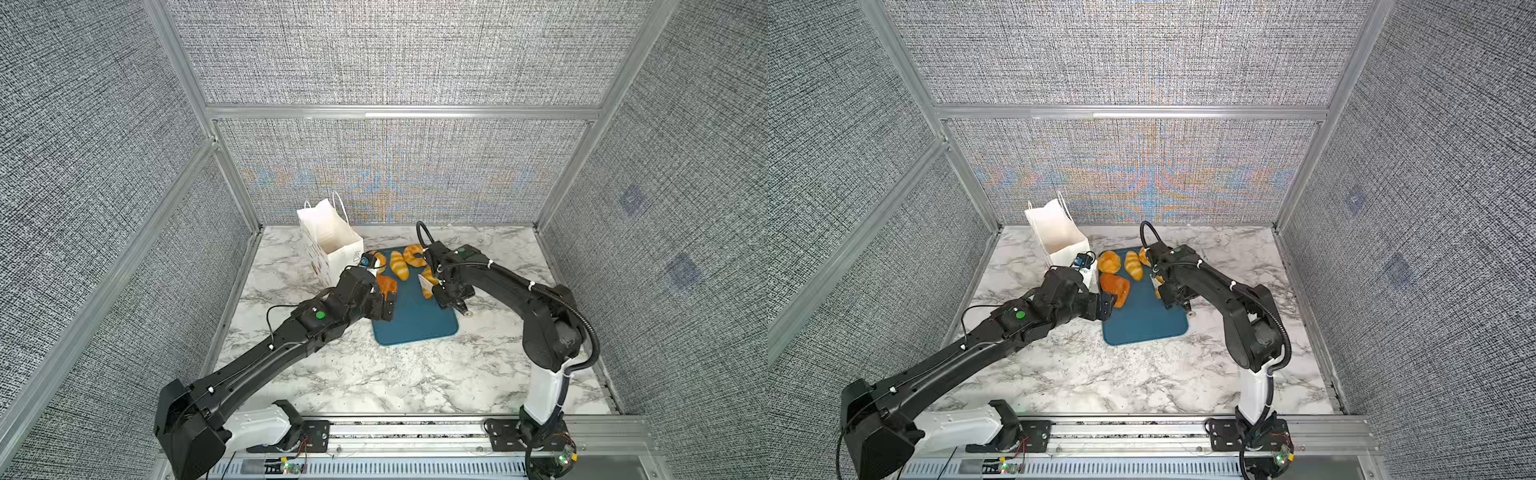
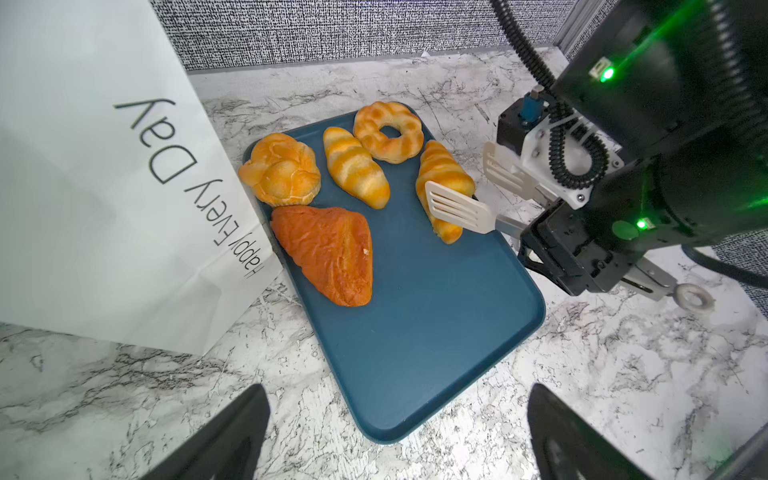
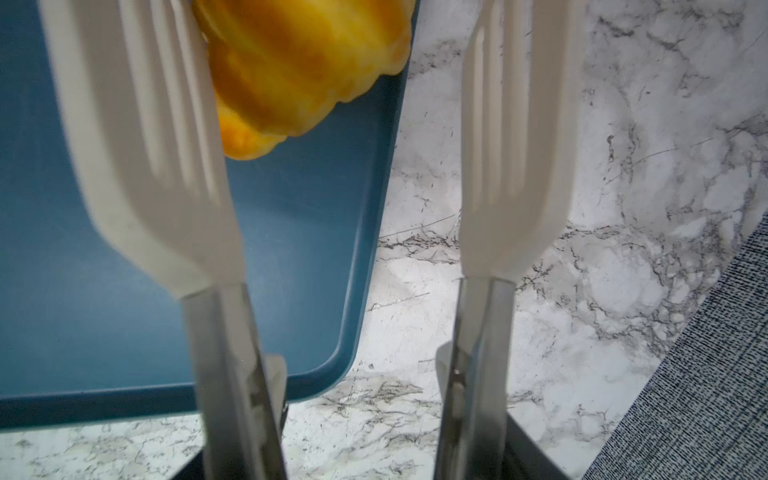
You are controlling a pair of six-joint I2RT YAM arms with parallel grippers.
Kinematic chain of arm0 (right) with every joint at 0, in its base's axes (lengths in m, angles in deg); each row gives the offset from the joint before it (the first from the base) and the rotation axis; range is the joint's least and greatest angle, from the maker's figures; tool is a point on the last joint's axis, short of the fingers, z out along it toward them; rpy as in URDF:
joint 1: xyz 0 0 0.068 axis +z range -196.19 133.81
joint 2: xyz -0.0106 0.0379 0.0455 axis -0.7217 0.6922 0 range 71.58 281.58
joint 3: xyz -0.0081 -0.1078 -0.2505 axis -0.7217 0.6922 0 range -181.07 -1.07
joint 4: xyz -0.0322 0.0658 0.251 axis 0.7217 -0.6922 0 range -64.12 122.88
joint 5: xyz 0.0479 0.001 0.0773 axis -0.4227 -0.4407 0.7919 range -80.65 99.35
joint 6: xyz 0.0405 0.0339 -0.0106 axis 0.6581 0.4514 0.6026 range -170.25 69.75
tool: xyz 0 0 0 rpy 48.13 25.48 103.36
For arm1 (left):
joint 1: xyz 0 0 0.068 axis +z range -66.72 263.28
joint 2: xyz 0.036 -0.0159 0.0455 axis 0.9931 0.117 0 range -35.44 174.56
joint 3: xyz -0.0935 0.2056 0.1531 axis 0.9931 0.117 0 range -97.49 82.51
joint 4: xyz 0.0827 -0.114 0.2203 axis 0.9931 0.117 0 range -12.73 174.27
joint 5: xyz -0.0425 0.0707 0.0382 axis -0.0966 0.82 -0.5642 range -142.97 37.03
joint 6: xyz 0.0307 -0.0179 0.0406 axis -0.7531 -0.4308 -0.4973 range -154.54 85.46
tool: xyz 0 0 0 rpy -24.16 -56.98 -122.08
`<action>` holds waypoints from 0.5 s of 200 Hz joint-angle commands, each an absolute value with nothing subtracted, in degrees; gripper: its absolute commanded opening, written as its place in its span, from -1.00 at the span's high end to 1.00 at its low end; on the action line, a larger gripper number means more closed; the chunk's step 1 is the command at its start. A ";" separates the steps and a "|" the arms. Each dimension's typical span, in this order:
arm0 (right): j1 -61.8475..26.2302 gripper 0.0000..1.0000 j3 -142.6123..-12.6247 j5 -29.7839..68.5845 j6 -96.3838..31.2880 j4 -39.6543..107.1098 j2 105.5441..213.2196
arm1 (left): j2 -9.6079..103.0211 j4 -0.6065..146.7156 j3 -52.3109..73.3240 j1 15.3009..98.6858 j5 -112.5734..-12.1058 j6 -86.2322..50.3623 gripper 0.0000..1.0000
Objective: Place the fake bread into the paper bag
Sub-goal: 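Lower the tongs toward the striped croissant nearest the right gripper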
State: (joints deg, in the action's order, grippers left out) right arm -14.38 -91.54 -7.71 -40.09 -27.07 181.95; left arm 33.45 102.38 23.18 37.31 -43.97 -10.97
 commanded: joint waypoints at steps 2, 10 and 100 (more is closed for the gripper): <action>-14.33 -0.23 -92.03 -7.14 -41.54 -28.30 182.78 | 33.44 102.02 22.92 37.23 -43.08 -11.87 -0.97; -14.30 -0.20 -91.95 -6.67 -42.32 -28.67 183.10 | 33.38 102.08 22.83 37.16 -42.88 -12.23 -0.96; -13.45 -0.03 -83.42 0.45 -51.31 -30.75 175.55 | 33.83 102.78 21.68 37.16 -41.71 -13.56 -0.98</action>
